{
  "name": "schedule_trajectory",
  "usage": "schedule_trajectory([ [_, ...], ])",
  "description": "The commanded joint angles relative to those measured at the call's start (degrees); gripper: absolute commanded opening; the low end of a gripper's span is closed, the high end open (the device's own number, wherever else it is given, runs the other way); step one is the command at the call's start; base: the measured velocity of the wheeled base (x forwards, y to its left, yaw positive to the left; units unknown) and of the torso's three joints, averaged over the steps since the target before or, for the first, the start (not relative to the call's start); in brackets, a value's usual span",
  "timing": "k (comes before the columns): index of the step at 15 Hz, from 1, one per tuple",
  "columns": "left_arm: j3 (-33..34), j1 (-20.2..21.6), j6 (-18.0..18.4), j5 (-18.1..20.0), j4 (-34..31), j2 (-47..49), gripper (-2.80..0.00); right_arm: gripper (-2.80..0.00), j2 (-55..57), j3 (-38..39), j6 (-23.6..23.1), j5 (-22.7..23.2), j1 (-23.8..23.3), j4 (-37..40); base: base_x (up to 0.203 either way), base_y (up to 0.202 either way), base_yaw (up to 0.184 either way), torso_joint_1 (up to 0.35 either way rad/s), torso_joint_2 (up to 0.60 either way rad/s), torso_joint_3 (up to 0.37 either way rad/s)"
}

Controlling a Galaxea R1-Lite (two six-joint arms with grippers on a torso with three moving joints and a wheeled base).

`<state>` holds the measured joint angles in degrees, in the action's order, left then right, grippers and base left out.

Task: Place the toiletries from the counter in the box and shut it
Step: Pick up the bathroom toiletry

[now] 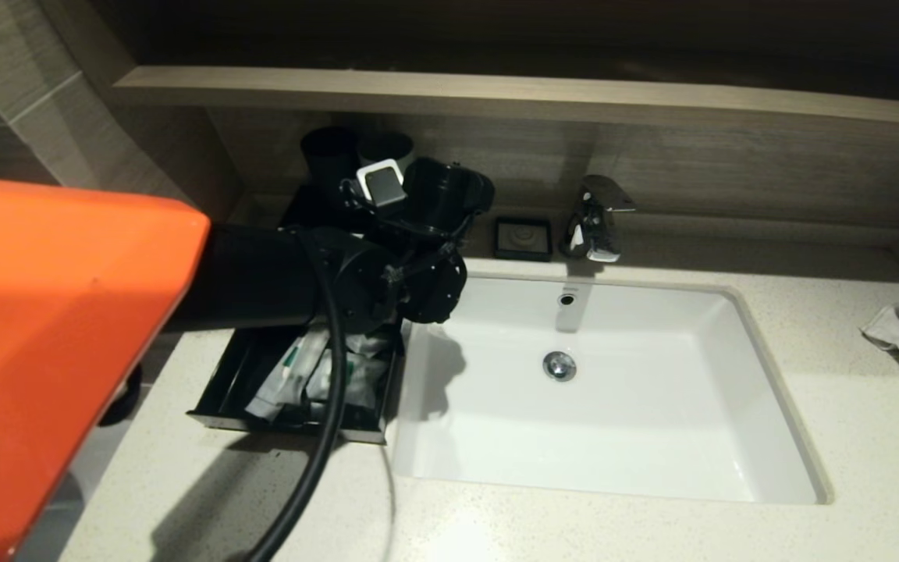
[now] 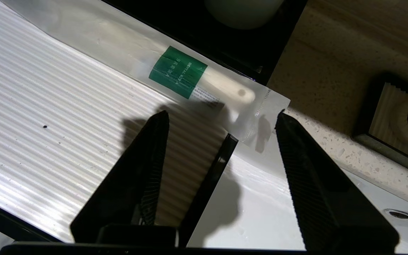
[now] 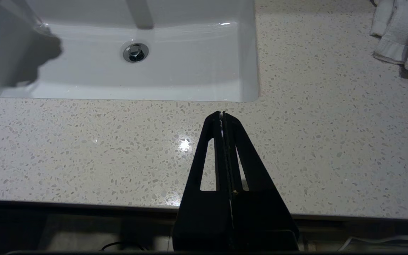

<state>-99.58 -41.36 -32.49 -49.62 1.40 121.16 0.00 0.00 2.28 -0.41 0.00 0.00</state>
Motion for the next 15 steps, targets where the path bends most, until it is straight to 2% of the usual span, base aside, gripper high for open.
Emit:
schedule_trajectory([
  [1,0.00,0.14,-0.16,-0.31,0.00,0.13,0.00,-2.80,0.09,0.00,0.01,-0.02,0.00,0.00,0.000,0.000,0.000,0.000,0.00,0.000],
  [15,0.00,2.40,-0.29,-0.31,0.25,0.54,0.00,-2.80,0.09,0.00,0.01,-0.02,0.00,0.00,0.000,0.000,0.000,0.000,0.00,0.000],
])
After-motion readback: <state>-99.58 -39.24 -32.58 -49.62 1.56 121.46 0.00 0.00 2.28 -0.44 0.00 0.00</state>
